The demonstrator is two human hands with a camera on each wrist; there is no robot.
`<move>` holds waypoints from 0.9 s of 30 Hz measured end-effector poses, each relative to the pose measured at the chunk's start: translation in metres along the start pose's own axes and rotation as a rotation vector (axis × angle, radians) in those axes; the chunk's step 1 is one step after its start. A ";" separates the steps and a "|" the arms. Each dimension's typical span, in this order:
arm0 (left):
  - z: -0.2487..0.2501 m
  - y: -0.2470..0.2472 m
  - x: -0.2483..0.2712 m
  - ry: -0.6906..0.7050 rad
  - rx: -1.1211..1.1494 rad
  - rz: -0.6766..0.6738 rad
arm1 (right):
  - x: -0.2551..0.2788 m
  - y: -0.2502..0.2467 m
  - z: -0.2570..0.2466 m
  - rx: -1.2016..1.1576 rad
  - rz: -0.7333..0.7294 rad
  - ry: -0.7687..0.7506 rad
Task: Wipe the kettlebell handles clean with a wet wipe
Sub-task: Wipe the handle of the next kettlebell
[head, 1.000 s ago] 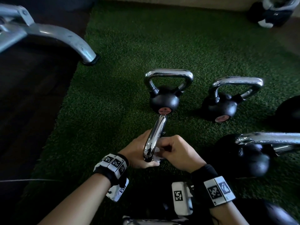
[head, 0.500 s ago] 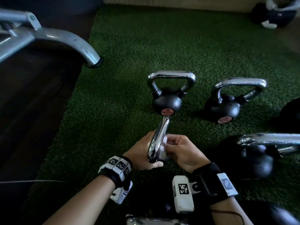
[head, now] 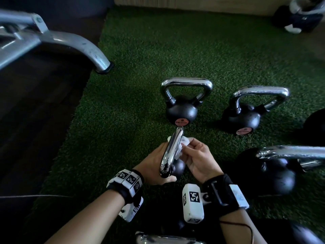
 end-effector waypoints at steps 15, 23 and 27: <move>-0.014 0.008 0.002 -0.021 0.057 0.013 | -0.002 0.010 -0.031 1.101 0.446 -0.365; -0.006 0.004 0.003 0.001 0.054 0.038 | -0.002 0.006 -0.025 1.223 0.349 -0.391; -0.006 -0.002 0.008 -0.011 0.013 -0.067 | -0.005 -0.011 -0.031 1.233 0.227 -0.232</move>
Point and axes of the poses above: each hand's wrist, its own x-axis away from the middle knuckle, its own y-axis out of the palm, z = x × y, the point moved 5 cm from there along -x, towards the middle knuckle, and after that the axes turned 4 degrees about -y, right-handed, at the moved point
